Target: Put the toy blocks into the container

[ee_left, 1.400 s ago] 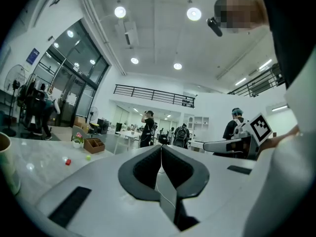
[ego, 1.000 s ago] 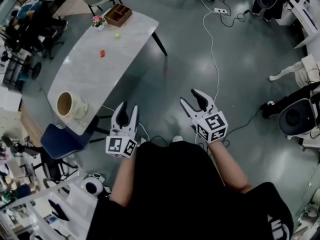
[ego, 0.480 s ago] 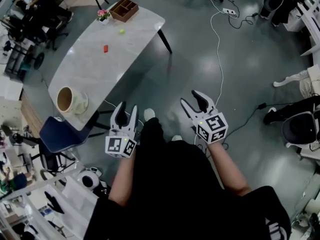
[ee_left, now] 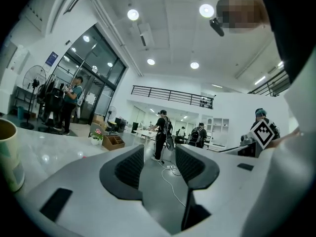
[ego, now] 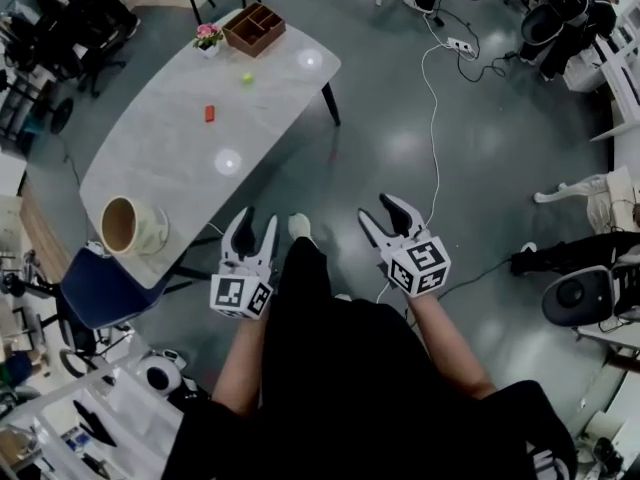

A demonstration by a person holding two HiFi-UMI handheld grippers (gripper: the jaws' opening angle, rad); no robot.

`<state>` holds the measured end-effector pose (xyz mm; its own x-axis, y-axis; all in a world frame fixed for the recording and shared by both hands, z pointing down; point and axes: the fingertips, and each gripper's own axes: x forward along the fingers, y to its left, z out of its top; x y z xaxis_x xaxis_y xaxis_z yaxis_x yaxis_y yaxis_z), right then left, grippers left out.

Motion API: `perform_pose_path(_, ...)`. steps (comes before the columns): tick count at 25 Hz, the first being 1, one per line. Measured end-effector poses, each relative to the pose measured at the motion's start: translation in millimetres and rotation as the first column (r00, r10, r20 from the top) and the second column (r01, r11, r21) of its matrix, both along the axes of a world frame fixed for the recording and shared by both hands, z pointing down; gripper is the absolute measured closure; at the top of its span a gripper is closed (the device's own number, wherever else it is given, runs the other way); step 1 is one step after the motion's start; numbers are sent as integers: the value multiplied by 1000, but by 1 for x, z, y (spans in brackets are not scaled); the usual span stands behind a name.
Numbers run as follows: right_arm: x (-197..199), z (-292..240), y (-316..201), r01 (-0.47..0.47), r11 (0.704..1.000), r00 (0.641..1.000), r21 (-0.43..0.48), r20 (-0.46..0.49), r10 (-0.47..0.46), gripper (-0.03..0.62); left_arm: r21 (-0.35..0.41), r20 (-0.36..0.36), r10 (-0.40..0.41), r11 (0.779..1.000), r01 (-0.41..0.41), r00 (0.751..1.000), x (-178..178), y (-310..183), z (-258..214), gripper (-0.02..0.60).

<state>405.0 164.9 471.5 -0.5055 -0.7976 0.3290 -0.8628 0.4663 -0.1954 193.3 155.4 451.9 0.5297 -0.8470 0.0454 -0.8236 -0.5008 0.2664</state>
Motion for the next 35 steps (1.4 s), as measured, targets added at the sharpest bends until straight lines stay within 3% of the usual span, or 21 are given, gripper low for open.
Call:
perform_pose_path(4,-20,6,-67,35,999,999,-19,-18,-35,402,5,5,-7,1000,7,1000,-16,-58,8,402)
perform_pose_path(8,-47,9,-141,64,998,996,-24,-55,-65,402,16,61,-3,1000,2,998,-45,-124,16,398)
perform_pose_path(12,-74,6,-203,104,994,991,-37,-82,-107,402,4,6,-62,998,62,998,-83,-184,9,397)
perform_pose_path(16,-101,0,-257,131,990,987,-47,-83,-134,402,-11,5,-93,996,93,996,-112,-226,1,397)
perform_pose_path(20,-137,-9,-307,177,983,984,-53,-20,-179,402,-25,-22,-93,995,92,995,-127,-258,-10,397)
perform_pose_path(23,-164,-24,-331,199,979,979,-45,56,-196,402,-41,-50,-49,998,47,998,-130,-272,-14,397)
perform_pose_path(26,-176,-25,-345,204,978,979,-35,36,-203,402,-55,-43,-13,998,10,999,-130,-290,-9,391)
perform_pose_path(35,-186,5,-373,266,957,964,-119,14,-266,402,-72,-66,-88,994,83,994,-142,-307,4,390)
